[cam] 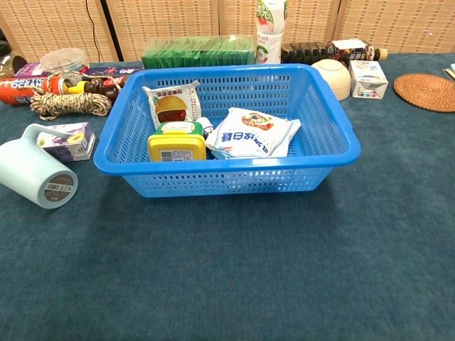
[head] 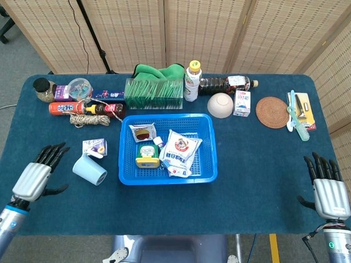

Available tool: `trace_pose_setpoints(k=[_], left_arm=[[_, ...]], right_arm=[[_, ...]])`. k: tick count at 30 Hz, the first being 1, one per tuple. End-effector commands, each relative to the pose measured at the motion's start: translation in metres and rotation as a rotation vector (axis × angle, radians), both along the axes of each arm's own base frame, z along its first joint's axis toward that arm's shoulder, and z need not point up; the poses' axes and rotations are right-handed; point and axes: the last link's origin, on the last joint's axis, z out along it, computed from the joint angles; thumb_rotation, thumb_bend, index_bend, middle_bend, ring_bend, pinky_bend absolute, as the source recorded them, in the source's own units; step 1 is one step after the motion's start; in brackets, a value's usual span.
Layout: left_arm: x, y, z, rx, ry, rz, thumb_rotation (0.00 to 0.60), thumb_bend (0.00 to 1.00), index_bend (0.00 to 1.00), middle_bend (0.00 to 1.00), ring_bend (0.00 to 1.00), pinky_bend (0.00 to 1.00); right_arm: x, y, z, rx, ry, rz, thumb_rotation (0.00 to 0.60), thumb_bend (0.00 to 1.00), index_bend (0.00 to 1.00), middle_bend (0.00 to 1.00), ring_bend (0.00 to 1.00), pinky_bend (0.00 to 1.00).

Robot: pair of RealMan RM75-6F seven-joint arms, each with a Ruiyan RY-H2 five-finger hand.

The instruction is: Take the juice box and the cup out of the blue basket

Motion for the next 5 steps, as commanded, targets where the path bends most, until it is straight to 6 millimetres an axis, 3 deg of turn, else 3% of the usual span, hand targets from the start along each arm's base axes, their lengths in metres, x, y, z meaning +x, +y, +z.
trace_pose_setpoints(k=[1,5], left_arm=[[-0.009,-0.025,0.017,0.075,0.045,0.109,0.600,0.15,0.00,0.00,0.00,0.00],[-0.013,-0.046,0.029,0.175,0.028,0.181,0.600,0.15,0.00,0.00,0.00,0.00]], right_arm=[[0.001,0.001,0.001,-0.004,0.004,0.011,0.600,0.00,0.00,0.00,0.00,0.00],[0.004,0.003,0.003,-0.021,0.014,0.041,0.600,0.00,0.00,0.00,0.00,0.00]])
